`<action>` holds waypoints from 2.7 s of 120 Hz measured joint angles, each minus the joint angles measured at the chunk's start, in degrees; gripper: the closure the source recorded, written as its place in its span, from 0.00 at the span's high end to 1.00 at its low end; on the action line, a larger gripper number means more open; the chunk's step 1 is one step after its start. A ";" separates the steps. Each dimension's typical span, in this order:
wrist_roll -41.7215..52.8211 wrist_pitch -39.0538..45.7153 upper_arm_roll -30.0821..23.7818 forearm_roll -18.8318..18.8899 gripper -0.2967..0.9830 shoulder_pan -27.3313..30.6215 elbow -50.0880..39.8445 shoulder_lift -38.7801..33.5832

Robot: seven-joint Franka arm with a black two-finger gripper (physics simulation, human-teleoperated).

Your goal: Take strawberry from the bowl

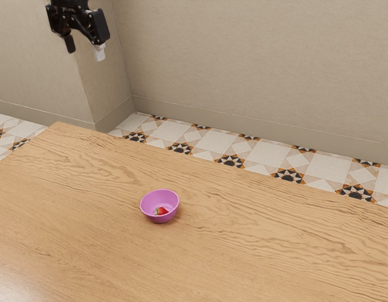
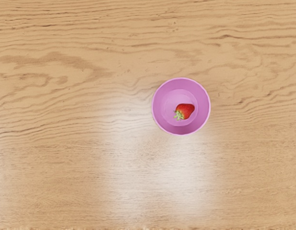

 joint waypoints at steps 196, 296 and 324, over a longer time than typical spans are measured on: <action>15.52 77.05 24.70 -3.69 0.53 -23.94 -62.21 7.06; 23.31 80.07 24.87 -6.77 0.45 -24.09 -61.42 11.88; 23.08 80.60 24.90 -6.03 0.34 -24.17 -61.48 11.98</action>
